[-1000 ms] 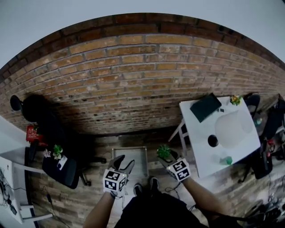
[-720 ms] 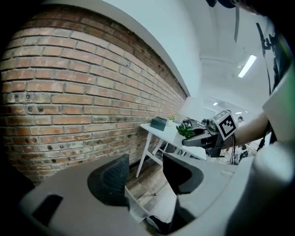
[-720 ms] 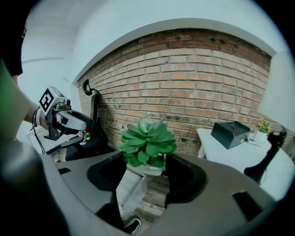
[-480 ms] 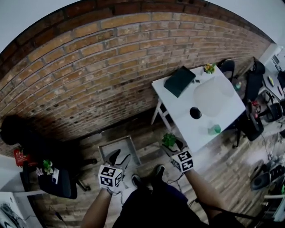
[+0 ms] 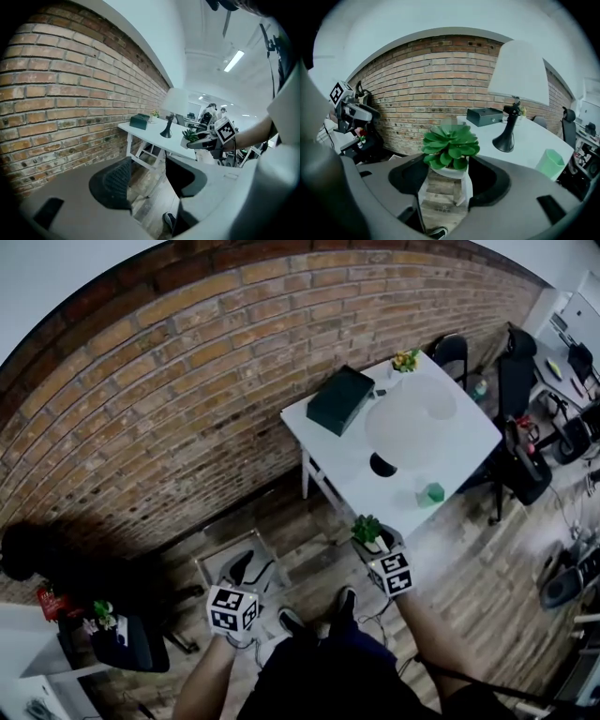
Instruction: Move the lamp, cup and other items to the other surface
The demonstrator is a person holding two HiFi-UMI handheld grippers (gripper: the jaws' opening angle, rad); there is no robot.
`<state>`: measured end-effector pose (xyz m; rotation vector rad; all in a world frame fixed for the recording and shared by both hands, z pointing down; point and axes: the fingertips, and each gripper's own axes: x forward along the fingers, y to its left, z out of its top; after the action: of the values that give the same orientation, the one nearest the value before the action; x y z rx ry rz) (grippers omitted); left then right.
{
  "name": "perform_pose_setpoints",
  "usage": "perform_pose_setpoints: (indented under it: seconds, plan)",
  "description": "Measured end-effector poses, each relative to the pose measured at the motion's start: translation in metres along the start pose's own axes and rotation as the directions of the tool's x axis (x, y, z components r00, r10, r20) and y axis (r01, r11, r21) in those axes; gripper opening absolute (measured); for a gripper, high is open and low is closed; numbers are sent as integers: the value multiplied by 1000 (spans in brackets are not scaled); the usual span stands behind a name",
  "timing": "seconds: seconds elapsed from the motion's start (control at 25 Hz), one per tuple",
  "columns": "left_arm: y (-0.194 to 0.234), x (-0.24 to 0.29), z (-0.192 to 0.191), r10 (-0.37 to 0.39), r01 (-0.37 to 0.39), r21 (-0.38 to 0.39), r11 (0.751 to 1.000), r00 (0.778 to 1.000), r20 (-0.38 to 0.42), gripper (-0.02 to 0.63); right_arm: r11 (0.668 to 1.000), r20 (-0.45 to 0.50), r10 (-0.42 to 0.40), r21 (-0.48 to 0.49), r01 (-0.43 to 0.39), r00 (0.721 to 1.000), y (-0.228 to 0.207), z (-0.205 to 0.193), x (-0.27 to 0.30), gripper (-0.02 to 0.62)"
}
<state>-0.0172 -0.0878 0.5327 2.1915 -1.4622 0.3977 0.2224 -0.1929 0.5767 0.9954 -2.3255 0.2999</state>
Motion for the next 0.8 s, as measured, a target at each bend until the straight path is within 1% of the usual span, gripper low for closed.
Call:
perform_pose_setpoints:
  seconds: [0.2,0.52,0.64,0.8]
  plan:
    - [-37,26,4,6,-5,18,1000,999,-31,222,1000,-24,-12,16,12,1000,-48,-28,-6,270]
    - [-78,72,7,43,-40,33,999,995,-86,222,1000,-63,-3,10,4,998,-115,-64,6,270]
    - [-90,87,12,54,-51,32,998,995,-89,222,1000,-72,20,-3,-20,997,-129,-70,13,270]
    - [-103,104,15,71,-68,25,997,993,-96,222,997,-71,69,-20,-71,995,-135,-73,22,272]
